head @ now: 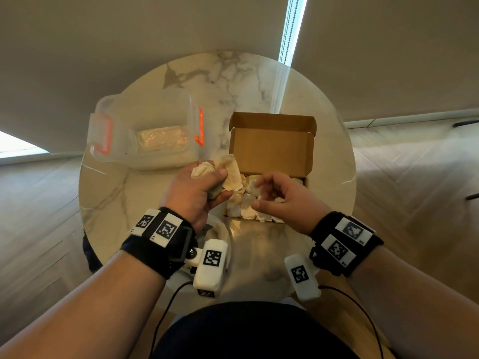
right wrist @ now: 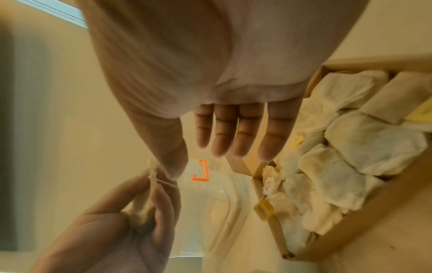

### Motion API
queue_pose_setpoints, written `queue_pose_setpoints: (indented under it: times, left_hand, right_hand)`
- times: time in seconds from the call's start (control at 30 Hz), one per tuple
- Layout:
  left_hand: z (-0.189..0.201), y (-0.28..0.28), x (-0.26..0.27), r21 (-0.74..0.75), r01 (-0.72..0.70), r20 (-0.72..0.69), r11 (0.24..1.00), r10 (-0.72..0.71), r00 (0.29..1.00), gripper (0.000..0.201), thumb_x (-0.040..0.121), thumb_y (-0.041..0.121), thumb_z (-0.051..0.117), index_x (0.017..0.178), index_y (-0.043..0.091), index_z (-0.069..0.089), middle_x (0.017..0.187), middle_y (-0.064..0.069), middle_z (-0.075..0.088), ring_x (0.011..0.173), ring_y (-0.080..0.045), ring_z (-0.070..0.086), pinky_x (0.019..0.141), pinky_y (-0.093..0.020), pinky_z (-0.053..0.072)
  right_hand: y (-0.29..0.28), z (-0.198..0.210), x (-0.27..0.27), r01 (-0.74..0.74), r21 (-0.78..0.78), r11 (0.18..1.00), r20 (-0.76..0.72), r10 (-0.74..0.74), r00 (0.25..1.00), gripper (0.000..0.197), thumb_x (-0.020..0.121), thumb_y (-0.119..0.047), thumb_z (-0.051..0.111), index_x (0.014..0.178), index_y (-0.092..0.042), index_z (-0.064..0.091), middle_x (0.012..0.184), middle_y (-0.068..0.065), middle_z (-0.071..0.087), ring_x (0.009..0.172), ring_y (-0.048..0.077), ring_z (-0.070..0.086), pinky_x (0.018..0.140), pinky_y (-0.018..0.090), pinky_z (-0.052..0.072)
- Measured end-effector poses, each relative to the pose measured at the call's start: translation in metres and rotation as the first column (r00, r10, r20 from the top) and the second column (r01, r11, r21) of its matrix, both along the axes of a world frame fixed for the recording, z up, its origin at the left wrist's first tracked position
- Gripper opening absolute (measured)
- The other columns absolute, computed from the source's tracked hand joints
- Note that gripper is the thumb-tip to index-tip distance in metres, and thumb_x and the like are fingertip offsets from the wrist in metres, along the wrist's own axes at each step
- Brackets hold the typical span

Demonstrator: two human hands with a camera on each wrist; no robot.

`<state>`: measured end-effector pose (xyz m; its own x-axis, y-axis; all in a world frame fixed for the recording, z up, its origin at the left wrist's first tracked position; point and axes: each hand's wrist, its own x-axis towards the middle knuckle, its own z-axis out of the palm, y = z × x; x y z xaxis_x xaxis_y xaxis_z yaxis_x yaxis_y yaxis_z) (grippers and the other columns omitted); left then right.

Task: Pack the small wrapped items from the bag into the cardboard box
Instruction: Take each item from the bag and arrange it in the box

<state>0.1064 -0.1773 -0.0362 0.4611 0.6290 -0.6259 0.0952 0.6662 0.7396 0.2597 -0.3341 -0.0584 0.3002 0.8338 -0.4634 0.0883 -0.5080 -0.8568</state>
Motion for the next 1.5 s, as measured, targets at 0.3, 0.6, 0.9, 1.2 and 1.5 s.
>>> queue_pose_setpoints:
  times: [0.3, 0.6, 0.9, 1.2, 1.5]
  left_hand:
    - [0.007, -0.004, 0.004, 0.024, 0.049, 0.028, 0.999, -0.05, 0.998, 0.033, 0.093, 0.002, 0.07, 0.124, 0.001, 0.061, 0.114, -0.022, 0.074, 0.098, -0.031, 0.077, 0.065, -0.029, 0.062]
    - [-0.017, 0.023, -0.011, 0.02, -0.214, -0.024, 0.977, 0.215, 0.976, 0.025, 0.094, -0.001, 0.07, 0.114, 0.013, 0.061, 0.104, -0.011, 0.076, 0.088, -0.021, 0.079, 0.068, -0.031, 0.064]
    - [-0.037, -0.03, -0.002, 0.076, 0.136, -0.143, 0.988, -0.124, 0.982, 0.018, 0.087, 0.004, 0.079, 0.098, 0.014, 0.071, 0.094, -0.016, 0.075, 0.086, -0.033, 0.077, 0.08, -0.049, 0.065]
    - [-0.032, -0.056, 0.011, -0.021, 0.106, -0.018, 0.994, -0.106, 0.994, 0.013, 0.093, 0.0, 0.071, 0.101, 0.009, 0.066, 0.09, -0.016, 0.074, 0.082, -0.027, 0.075, 0.067, -0.036, 0.065]
    - [-0.028, -0.067, 0.015, -0.09, 0.045, 0.069, 0.995, -0.039, 0.997, 0.016, 0.093, 0.005, 0.072, 0.109, 0.004, 0.068, 0.101, -0.019, 0.076, 0.087, -0.028, 0.075, 0.063, -0.029, 0.063]
  right_hand:
    - [0.023, -0.008, -0.013, -0.212, -0.03, 0.977, 0.029, 0.213, 0.977, 0.016, 0.096, -0.039, 0.071, 0.112, -0.037, 0.073, 0.11, -0.015, 0.074, 0.106, 0.002, 0.067, 0.104, 0.041, 0.053]
    - [-0.021, -0.004, 0.006, -0.133, -0.046, 0.99, -0.084, 0.129, 0.988, 0.014, 0.098, -0.016, 0.068, 0.108, -0.025, 0.074, 0.102, -0.004, 0.077, 0.096, 0.01, 0.074, 0.096, 0.038, 0.06]
    - [-0.014, 0.01, 0.008, 0.161, 0.174, 0.972, -0.37, -0.087, 0.925, 0.039, 0.093, 0.015, 0.062, 0.123, -0.01, 0.068, 0.118, 0.013, 0.075, 0.116, 0.027, 0.072, 0.101, 0.041, 0.057]
    - [-0.011, 0.014, -0.001, 0.229, 0.137, 0.964, 0.022, -0.234, 0.972, 0.022, 0.094, -0.005, 0.073, 0.11, -0.02, 0.073, 0.098, 0.0, 0.078, 0.087, 0.011, 0.078, 0.083, 0.034, 0.065]
    - [-0.021, 0.007, -0.003, 0.074, 0.167, 0.983, 0.266, -0.117, 0.957, 0.018, 0.097, -0.018, 0.07, 0.105, -0.03, 0.082, 0.098, -0.017, 0.076, 0.095, -0.003, 0.068, 0.084, 0.011, 0.053]
